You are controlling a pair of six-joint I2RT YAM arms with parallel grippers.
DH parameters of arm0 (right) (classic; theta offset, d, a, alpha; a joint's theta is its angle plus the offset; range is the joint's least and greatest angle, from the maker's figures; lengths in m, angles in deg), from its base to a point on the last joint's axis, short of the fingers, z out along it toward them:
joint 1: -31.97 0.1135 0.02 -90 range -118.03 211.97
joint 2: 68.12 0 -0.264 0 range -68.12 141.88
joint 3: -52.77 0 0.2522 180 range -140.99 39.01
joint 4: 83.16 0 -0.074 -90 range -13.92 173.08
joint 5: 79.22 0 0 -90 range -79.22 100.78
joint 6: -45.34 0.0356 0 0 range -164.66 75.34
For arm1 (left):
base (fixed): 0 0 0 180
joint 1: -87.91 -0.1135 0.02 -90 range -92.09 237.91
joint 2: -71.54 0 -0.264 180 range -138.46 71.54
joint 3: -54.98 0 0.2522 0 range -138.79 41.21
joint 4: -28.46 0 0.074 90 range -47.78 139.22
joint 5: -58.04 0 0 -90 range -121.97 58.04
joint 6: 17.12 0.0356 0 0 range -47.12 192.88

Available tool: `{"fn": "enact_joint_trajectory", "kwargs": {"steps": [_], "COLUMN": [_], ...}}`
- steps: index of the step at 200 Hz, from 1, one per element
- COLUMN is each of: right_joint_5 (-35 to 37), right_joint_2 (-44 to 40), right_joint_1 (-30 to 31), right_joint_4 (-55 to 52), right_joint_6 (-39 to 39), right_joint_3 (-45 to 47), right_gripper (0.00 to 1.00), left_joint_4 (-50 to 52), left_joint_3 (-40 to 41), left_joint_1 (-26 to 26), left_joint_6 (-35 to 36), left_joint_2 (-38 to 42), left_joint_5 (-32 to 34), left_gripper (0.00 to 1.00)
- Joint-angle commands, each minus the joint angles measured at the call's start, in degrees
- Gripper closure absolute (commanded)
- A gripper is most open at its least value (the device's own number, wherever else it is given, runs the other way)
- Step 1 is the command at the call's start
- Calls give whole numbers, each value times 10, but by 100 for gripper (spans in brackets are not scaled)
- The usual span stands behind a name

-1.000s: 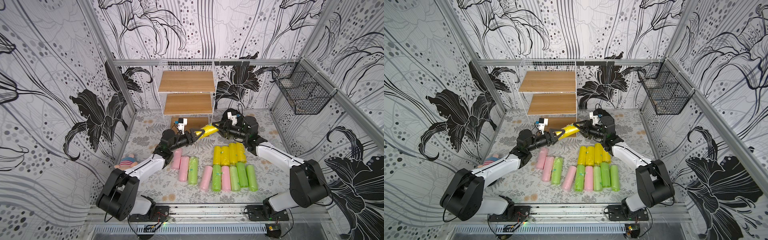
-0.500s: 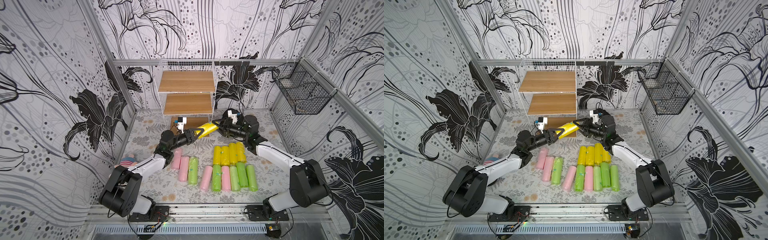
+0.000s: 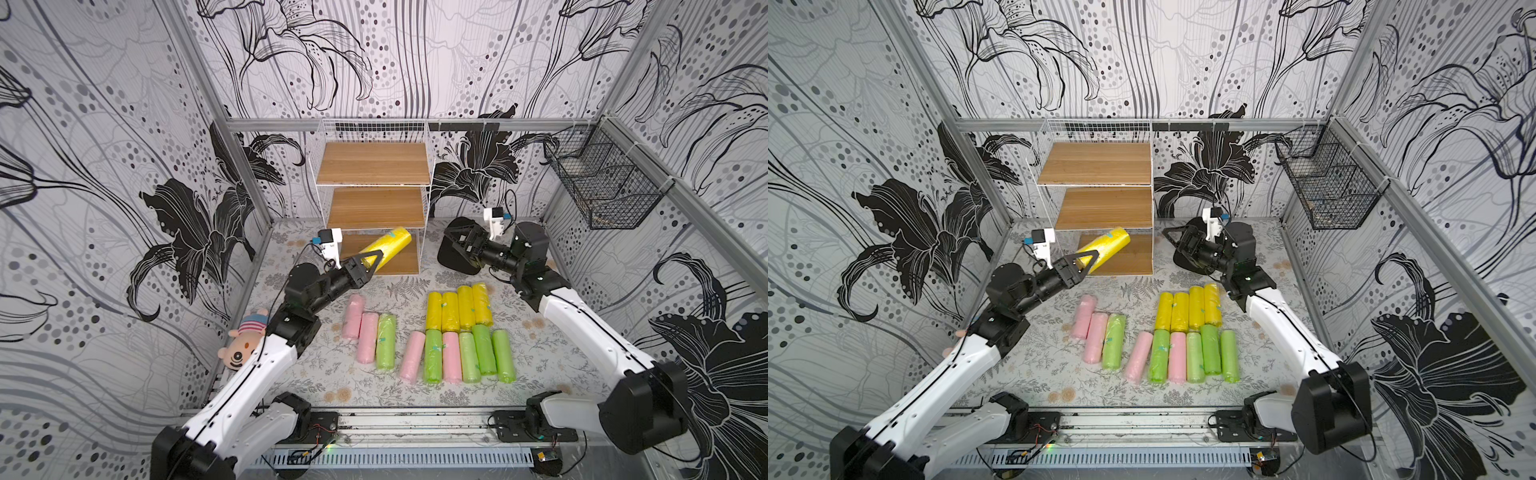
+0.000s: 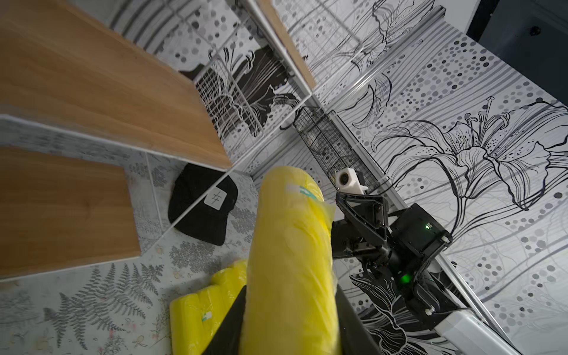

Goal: Sort the rolls of trash bags by color and place them on the shelf
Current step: Pick up the roll of trash bags from the center of the board, then place the roll of trash bags on the shelf.

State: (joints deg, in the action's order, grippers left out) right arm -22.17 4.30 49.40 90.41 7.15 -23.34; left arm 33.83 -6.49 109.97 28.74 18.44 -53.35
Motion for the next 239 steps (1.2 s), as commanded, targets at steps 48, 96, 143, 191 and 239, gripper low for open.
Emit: {"fn": "enact_joint_trajectory", "kwargs": {"steps": [48, 96, 143, 191, 239], "right_joint_5": [27, 29, 26, 23, 22], "right_joint_2": [-39, -56, -60, -55, -53], "right_joint_1": [2, 2, 2, 2, 2], "right_joint_4": [-118, -137, -121, -114, -105], "right_joint_6": [-135, -156, -149, -144, -135], "right_joint_3": [-37, -23, -6, 5, 12], "right_gripper": [7, 8, 7, 7, 8], "left_joint_4": [230, 306, 345, 343, 346], "left_joint_3": [-299, -477, -572, -611, -662], "left_joint_1": [-3, -24, -47, -61, -64], "left_joint_6": [265, 373, 415, 447, 470], "left_joint_2": [-77, -223, -311, -360, -418], "left_joint_5": [262, 361, 405, 435, 457], "left_gripper": [100, 100, 100, 98, 92]}}
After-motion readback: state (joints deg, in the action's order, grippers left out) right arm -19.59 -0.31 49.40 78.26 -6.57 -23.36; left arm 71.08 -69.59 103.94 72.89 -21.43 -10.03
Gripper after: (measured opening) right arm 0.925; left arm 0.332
